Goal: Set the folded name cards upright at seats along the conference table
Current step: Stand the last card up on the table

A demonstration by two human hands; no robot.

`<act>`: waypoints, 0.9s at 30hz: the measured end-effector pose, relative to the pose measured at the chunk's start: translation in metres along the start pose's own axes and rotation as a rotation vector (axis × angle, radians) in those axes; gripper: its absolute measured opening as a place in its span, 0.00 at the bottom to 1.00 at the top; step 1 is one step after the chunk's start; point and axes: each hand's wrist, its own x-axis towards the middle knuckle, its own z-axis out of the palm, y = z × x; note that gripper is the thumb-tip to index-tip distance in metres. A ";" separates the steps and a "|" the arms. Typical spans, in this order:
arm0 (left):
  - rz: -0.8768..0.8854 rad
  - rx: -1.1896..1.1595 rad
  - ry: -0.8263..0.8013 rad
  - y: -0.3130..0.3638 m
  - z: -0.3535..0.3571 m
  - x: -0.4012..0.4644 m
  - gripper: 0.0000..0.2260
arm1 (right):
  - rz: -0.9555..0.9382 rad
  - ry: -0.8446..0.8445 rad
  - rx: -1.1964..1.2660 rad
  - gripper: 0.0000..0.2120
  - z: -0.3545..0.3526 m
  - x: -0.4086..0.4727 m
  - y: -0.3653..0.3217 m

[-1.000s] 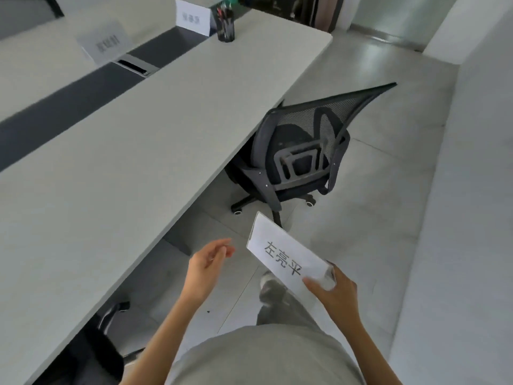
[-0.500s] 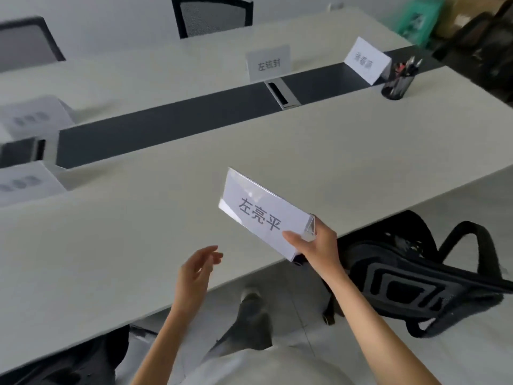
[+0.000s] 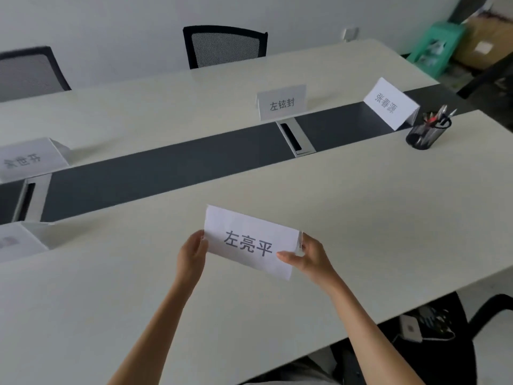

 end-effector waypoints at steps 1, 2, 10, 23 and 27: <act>-0.016 -0.013 -0.001 0.000 0.007 0.005 0.13 | 0.011 -0.027 -0.037 0.18 -0.009 0.010 0.001; -0.028 -0.033 -0.002 0.002 0.015 0.010 0.11 | 0.019 -0.055 -0.083 0.17 -0.020 0.022 0.001; -0.033 0.003 -0.036 0.043 0.115 0.075 0.08 | 0.033 -0.076 -0.301 0.25 -0.124 0.130 0.022; -0.144 0.058 -0.206 0.065 0.220 0.119 0.14 | 0.115 0.022 -0.345 0.27 -0.211 0.214 0.068; -0.159 0.043 -0.208 0.062 0.232 0.121 0.14 | 0.107 -0.002 -0.345 0.29 -0.217 0.225 0.076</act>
